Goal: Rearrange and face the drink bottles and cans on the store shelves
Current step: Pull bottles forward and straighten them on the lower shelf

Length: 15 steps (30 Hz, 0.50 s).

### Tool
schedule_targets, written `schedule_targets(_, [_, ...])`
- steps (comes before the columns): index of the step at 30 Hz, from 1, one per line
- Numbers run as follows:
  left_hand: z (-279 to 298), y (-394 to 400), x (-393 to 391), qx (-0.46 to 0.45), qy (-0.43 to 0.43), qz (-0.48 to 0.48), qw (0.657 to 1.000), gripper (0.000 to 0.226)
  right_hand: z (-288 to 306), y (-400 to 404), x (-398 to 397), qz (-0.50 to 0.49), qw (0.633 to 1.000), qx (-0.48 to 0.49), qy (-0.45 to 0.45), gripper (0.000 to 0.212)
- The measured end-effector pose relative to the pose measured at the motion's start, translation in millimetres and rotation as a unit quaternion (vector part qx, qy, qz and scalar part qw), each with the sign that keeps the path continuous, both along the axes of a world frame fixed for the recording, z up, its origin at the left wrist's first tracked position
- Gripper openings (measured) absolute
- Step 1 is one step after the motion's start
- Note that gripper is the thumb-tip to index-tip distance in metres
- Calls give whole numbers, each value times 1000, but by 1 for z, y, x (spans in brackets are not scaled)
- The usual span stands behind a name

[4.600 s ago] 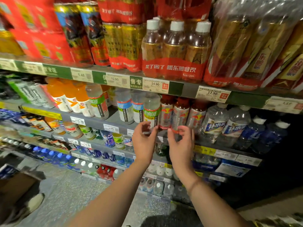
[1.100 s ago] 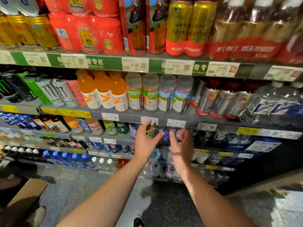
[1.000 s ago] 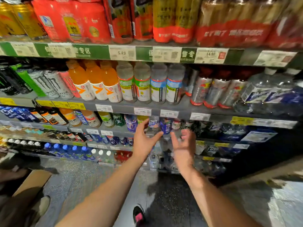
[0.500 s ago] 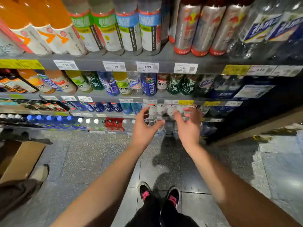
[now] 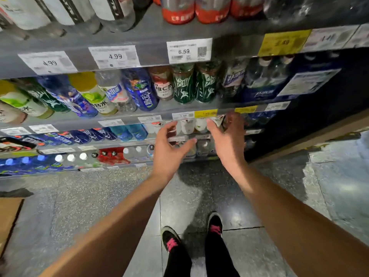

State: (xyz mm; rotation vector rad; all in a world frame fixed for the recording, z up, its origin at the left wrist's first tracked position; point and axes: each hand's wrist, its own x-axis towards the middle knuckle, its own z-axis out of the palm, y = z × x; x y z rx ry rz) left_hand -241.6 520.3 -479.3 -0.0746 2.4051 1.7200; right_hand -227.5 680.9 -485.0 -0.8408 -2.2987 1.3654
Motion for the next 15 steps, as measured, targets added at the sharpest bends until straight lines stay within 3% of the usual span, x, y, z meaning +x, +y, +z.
schedule_targets(6, [-8, 47, -47, 15, 19, 94, 995, 52, -20, 20, -45, 41, 998, 37, 1, 67])
schedule_targets(10, [-20, 63, -74, 8, 40, 130, 991, 57, -23, 25, -78, 78, 997, -5, 3, 73])
schedule_targets(15, [-32, 77, -103, -29, 73, 159, 984, 64, -22, 20, -111, 77, 996, 35, 7, 85])
